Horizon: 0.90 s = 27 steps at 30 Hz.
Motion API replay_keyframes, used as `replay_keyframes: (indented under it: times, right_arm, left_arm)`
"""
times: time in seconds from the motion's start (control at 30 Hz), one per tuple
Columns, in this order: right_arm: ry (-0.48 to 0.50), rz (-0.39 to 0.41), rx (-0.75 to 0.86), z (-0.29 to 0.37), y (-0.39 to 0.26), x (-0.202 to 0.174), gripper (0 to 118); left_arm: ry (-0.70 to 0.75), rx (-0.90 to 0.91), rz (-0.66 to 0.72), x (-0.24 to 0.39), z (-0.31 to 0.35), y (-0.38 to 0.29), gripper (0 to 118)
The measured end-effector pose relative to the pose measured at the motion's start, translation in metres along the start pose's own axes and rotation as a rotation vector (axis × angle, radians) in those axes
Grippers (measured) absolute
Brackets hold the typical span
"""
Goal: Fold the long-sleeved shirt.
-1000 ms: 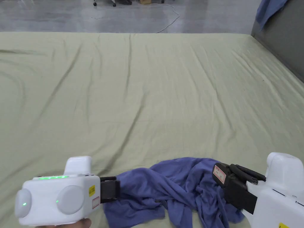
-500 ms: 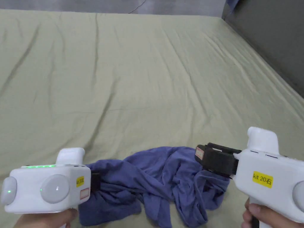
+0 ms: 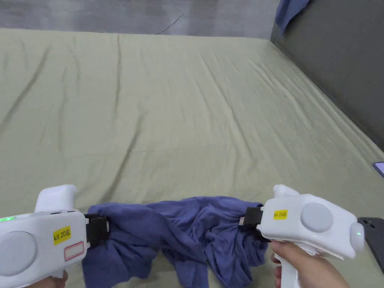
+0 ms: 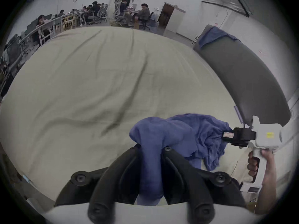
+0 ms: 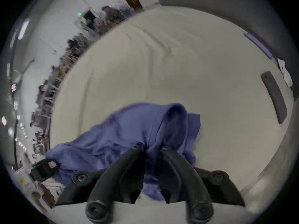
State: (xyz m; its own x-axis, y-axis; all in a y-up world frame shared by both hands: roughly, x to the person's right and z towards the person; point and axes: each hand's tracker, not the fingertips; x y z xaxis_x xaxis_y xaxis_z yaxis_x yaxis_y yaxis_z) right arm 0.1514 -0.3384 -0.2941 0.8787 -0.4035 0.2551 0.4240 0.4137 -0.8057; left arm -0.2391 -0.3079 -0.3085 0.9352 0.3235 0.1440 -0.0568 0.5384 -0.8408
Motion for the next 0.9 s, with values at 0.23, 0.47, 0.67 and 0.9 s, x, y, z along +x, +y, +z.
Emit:
replay_keyframes:
  times: [0.23, 0.47, 0.67, 0.9]
  right_arm:
    - [0.081, 0.363, 0.407, 0.142, -0.014, -0.069, 8]
    - [0.082, 0.533, 0.678, 0.214, 0.031, -0.134, 8]
    - [0.102, 0.561, 0.726, 0.226, 0.119, -0.199, 8]
    - [0.047, 0.588, 0.746, 0.205, 0.230, -0.276, 8]
  left_arm:
    - [0.021, 0.311, -0.026, 0.010, 0.111, 0.028, 14]
    - [0.063, 0.728, 0.001, 0.013, 0.206, 0.084, 14]
    - [0.056, 0.784, 0.098, 0.000, 0.225, 0.177, 14]
    - [0.104, 0.786, 0.111, -0.012, 0.210, 0.289, 14]
